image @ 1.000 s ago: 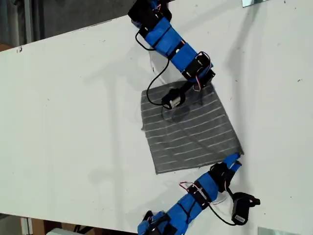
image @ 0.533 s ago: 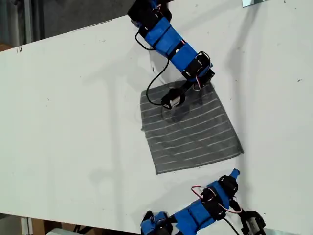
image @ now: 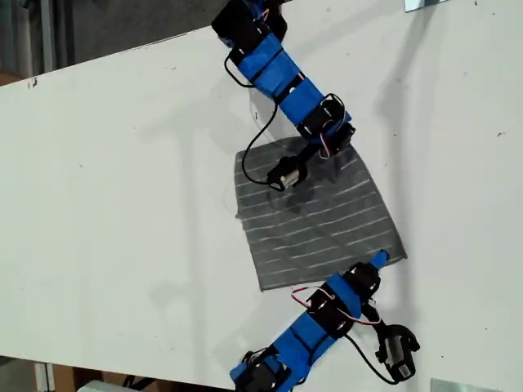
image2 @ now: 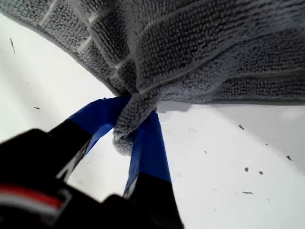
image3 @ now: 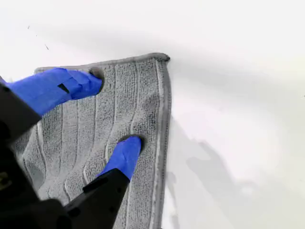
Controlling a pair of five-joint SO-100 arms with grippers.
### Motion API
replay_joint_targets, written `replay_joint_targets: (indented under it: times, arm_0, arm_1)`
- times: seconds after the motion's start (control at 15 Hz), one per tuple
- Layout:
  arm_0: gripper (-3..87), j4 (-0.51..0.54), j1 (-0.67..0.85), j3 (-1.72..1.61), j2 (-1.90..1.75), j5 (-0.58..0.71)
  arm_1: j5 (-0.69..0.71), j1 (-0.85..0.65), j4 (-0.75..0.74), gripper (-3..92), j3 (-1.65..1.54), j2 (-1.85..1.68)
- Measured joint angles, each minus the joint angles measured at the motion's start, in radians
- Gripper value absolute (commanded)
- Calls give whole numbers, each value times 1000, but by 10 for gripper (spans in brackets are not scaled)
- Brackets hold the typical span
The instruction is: Grasp corners of a square towel and fold twice.
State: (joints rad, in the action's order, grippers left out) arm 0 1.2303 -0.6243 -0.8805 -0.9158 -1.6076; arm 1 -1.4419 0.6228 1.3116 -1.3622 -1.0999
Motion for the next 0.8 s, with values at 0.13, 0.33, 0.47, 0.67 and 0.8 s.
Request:
replay_joint_targets:
  times: [0.13, 0.33, 0.47, 0.67, 0.8]
  arm_0:
    - [235, -31, 21, 0, 15, -5]
    - [235, -52, 28, 2, 52, -58]
    - [235, -55, 26, 2, 55, -101]
    - [236, -46, -11, 2, 55, -187]
    - [235, -54, -38, 2, 83, -229]
  arm_1:
    - [8, 0, 0, -1, 0, 0]
    - [57, -17, 0, -1, 28, 0]
    - [71, -28, -8, -1, 32, 2]
    - [71, -29, -8, -1, 32, 2]
    - [71, -29, -20, -1, 32, 2]
